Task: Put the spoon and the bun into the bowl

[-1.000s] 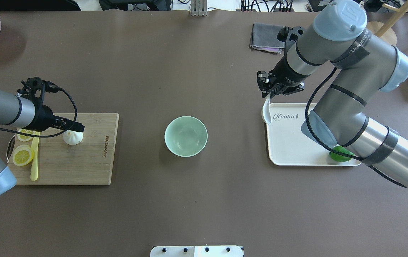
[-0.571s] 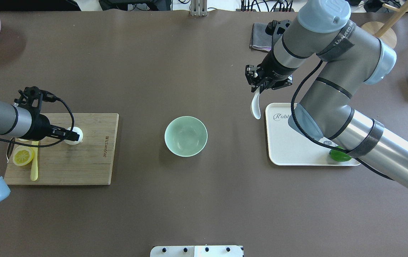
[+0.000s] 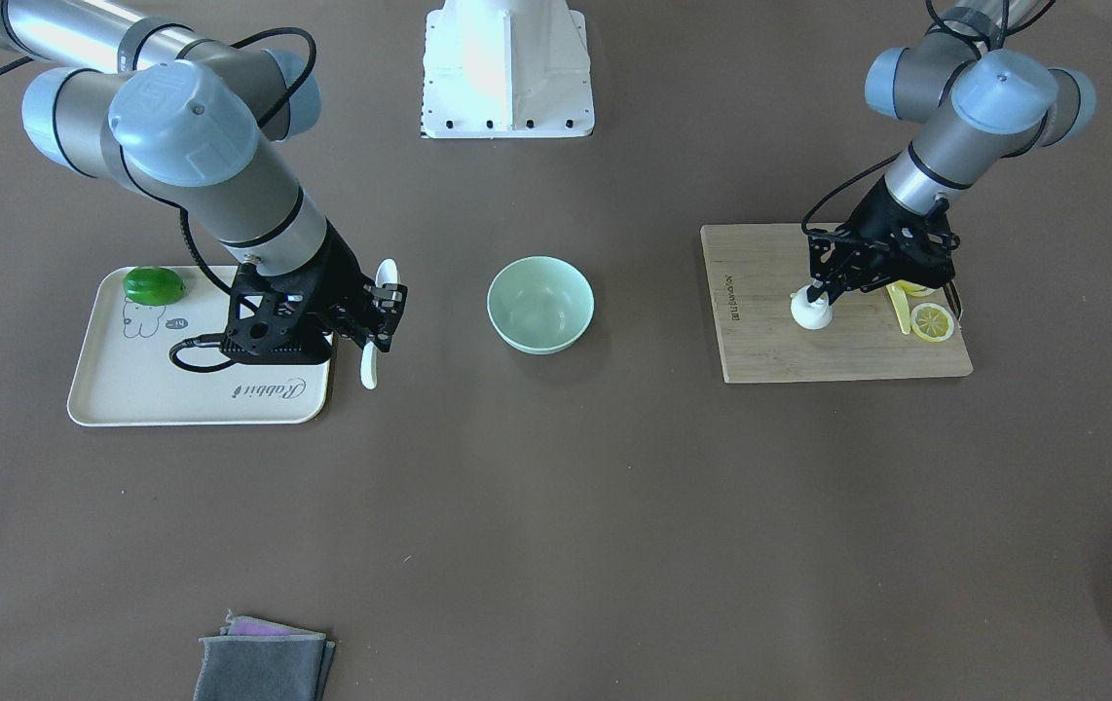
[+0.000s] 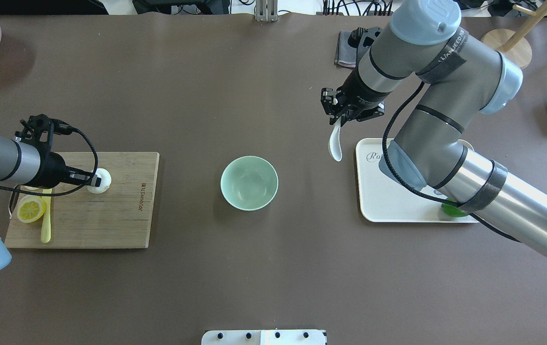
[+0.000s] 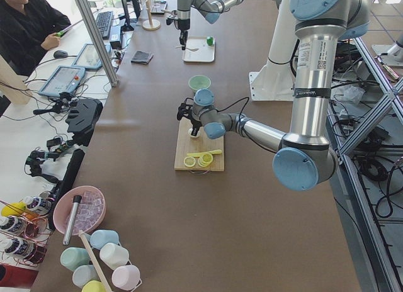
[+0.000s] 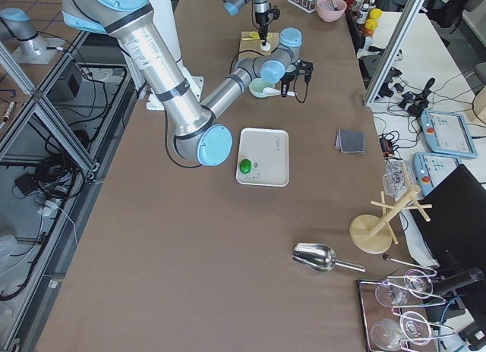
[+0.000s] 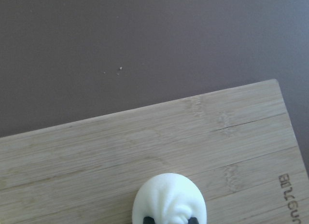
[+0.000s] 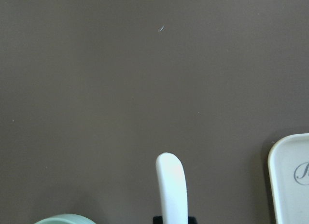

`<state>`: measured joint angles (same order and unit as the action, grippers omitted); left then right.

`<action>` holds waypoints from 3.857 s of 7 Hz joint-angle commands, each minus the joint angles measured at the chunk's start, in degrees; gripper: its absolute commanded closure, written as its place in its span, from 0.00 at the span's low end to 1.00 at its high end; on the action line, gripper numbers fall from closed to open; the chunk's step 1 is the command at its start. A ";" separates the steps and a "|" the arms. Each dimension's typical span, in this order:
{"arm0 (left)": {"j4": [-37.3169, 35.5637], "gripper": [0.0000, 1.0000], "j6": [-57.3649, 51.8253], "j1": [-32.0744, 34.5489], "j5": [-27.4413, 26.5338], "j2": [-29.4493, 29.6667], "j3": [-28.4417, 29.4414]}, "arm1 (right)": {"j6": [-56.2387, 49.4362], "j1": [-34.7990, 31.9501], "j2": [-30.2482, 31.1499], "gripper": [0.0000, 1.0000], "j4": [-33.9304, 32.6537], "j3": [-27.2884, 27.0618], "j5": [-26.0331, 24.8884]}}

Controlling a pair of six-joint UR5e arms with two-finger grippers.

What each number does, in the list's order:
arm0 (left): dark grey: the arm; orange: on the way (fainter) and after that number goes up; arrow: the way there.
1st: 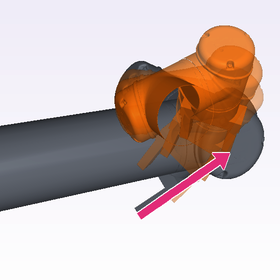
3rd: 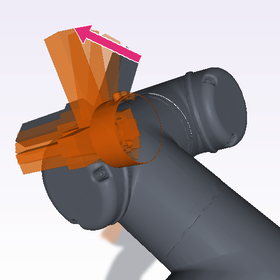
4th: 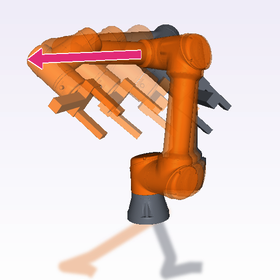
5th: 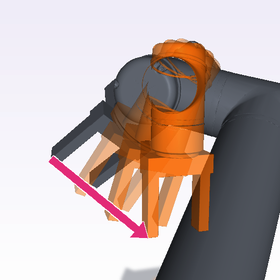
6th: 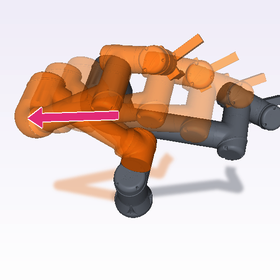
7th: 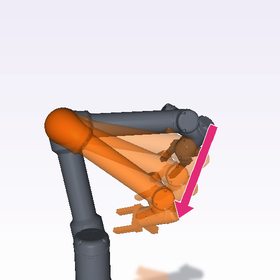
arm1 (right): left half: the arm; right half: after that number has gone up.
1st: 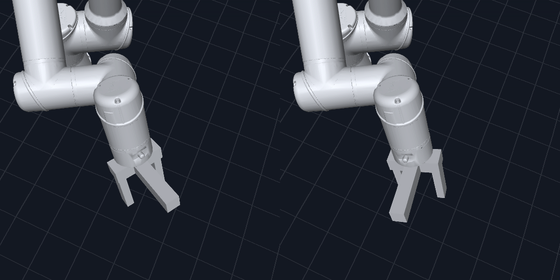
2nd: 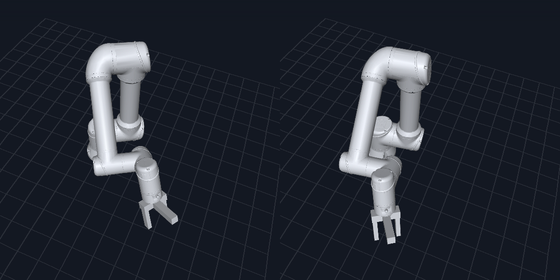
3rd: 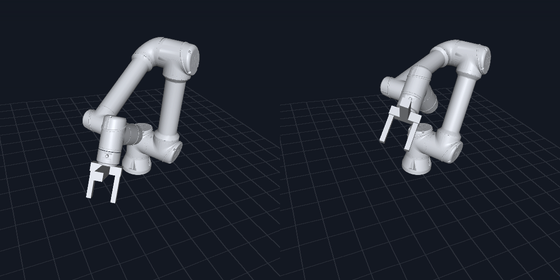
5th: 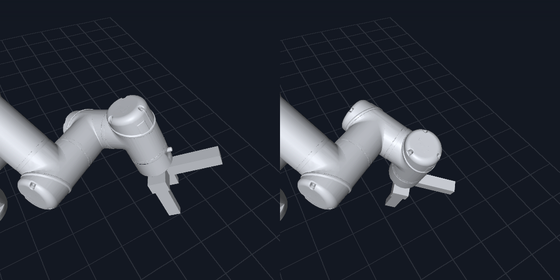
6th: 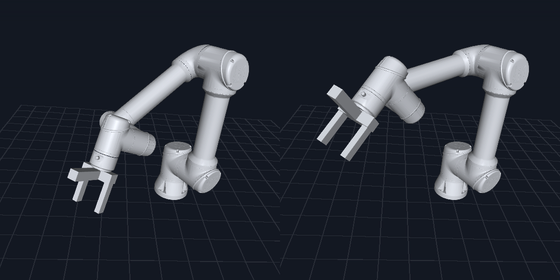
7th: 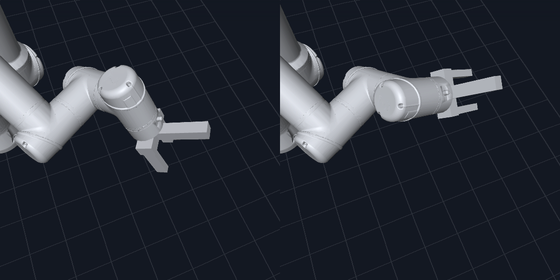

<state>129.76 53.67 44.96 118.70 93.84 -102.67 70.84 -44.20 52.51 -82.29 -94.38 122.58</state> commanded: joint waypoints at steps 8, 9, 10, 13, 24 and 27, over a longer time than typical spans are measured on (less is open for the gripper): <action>-6.54 1.00 1.97 4.96 5.23 10.92 -0.34 | 6.59 13.61 -10.15 1.00 5.29 10.00 -17.11; -6.54 1.00 1.97 4.87 5.23 11.01 -0.34 | 6.68 13.87 -10.15 1.00 6.42 10.18 -17.89; -6.54 1.00 2.57 4.70 5.14 11.10 -0.34 | 6.68 13.79 -10.15 0.70 8.26 10.27 -18.16; -6.54 1.00 13.71 0.59 4.27 17.67 0.63 | 5.37 7.50 -9.36 0.00 7.58 8.78 -9.97; -15.47 0.02 17.56 -9.29 -5.84 31.05 6.88 | -51.69 -27.31 30.25 0.00 -3.75 -7.49 8.82; -22.67 0.02 9.50 -2.11 -5.58 27.39 2.60 | -75.77 -39.08 32.57 0.00 -12.09 -3.99 5.66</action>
<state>111.27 68.36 39.18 112.92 123.68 -97.14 5.30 -78.12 84.18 -91.67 -100.55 129.30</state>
